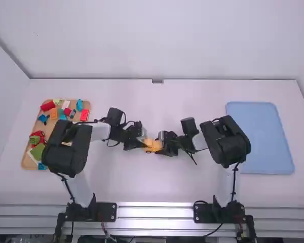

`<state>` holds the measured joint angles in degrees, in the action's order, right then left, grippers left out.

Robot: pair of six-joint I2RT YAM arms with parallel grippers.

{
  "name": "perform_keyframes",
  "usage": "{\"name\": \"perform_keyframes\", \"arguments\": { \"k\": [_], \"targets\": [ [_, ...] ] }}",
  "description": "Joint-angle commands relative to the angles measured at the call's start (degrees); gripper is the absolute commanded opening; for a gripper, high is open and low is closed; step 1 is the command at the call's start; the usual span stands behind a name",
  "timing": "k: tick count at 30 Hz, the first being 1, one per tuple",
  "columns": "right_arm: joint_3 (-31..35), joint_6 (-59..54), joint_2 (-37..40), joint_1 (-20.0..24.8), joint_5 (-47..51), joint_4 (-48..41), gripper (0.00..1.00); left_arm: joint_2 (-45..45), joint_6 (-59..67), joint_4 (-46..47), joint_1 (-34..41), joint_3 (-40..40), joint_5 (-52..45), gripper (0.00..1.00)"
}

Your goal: Assemble lego blocks to make yellow taxi

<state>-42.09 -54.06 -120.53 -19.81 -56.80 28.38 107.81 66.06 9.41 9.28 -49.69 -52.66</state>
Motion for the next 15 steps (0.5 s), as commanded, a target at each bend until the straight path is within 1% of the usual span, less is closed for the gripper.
{"name": "perform_keyframes", "arguments": {
  "k": [1,3,8,9,12,15],
  "targets": [
    [0.0,0.2,-0.6,-0.1,0.3,0.0,0.23,-0.7,4.9,1.0,0.5,0.7,-4.9,0.02],
    [-0.1,0.2,-0.6,-0.1,0.3,0.0,0.23,-0.7,5.5,-0.6,0.9,1.5,-5.3,0.02],
    [-0.9,0.2,-0.6,-0.2,0.2,-0.8,0.23,-0.7,-4.6,-12.9,2.4,4.6,-1.7,0.02],
    [-1.0,0.2,-0.6,-0.2,0.3,-0.9,0.23,-0.7,-5.4,-13.9,2.5,4.9,-1.3,0.02],
    [-1.2,0.2,-0.6,-0.1,0.3,-1.5,0.23,-0.7,-5.9,-14.2,2.7,5.4,1.6,0.02],
    [-1.1,0.0,-0.6,-0.1,0.2,-1.7,0.23,-0.7,-5.9,-13.0,1.7,5.0,2.6,0.02]
  ]
}}
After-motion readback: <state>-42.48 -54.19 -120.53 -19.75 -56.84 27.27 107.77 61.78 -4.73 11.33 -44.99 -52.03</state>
